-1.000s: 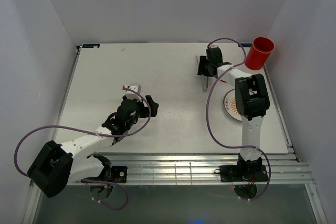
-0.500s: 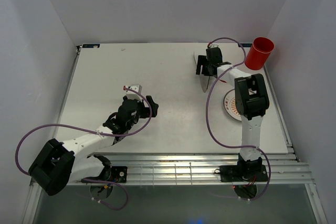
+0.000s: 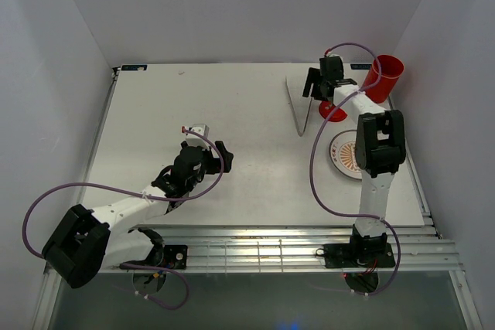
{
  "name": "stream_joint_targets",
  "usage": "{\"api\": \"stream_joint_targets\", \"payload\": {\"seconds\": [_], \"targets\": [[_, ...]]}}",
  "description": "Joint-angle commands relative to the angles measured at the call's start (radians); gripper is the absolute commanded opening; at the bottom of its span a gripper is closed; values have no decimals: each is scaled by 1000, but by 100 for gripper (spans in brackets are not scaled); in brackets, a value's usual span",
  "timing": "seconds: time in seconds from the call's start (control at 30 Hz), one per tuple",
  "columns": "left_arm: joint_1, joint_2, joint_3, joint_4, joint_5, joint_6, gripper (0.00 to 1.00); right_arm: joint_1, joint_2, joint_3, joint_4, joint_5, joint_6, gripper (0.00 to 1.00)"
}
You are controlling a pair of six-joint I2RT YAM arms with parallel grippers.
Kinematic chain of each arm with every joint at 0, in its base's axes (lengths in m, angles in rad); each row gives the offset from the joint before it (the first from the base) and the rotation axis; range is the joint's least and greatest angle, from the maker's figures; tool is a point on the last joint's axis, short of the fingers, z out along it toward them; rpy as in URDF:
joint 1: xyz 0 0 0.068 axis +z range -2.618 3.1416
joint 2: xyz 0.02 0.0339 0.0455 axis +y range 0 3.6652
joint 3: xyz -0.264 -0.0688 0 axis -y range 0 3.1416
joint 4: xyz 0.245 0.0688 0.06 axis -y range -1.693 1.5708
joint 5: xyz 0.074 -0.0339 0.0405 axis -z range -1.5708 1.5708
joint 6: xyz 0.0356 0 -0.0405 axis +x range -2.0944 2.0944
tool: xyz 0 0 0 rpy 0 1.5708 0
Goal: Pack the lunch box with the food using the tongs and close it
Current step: Place the clamp at the center of the board, then pick up the packing box from the center of the board.
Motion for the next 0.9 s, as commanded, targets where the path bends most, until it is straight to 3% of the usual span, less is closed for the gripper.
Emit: {"api": "stream_joint_targets", "payload": {"seconds": [0.0, 0.07, 0.2, 0.5, 0.87], "targets": [[-1, -33, 4, 11, -3, 6, 97, -77, -65, 65, -82, 40, 98, 77], [-3, -41, 3, 12, -1, 6, 97, -88, -66, 68, -122, 64, 159, 70], [-1, -52, 0, 11, 7, 5, 97, -99, -71, 76, -160, 146, 278, 47], [-1, -49, 1, 11, 23, -1, 97, -117, -1, 194, -329, 189, 518, 46], [-3, -50, 1, 11, 28, -3, 97, -125, 81, 222, -376, 176, 592, 48]]}}
